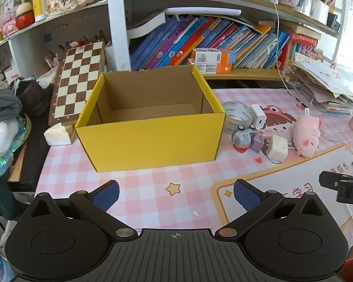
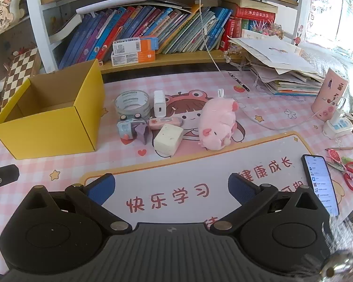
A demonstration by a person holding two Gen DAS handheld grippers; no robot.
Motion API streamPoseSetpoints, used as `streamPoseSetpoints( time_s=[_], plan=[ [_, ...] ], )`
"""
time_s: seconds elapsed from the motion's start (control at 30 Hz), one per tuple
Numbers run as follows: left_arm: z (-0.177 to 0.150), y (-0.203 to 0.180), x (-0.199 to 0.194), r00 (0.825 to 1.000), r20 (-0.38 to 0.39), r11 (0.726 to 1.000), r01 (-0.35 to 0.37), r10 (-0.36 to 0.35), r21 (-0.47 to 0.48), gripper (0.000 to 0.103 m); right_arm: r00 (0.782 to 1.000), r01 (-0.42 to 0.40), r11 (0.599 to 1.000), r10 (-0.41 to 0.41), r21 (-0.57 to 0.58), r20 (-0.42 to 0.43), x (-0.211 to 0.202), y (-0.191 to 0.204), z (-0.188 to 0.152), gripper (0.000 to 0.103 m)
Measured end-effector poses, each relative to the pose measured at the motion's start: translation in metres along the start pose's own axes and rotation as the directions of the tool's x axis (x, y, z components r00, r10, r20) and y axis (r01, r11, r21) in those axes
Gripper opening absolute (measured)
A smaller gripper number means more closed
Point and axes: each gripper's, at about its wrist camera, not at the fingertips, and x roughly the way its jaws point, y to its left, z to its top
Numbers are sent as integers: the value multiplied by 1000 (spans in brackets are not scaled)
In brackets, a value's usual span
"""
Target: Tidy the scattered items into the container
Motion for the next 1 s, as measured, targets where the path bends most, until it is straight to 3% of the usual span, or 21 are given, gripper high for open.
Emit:
streamPoseSetpoints(
  time_s=[0.3,1.0],
  plan=[
    [7,4,2,999,-44,1000,12,-12,-5,103,1000,8,1000,-8,-5,-2,1,3,1,103],
    [0,4,7,998,-55,1000,23,-23,-12,103,1000,7,1000,-7,2,-9,4,3,3,103]
  ],
)
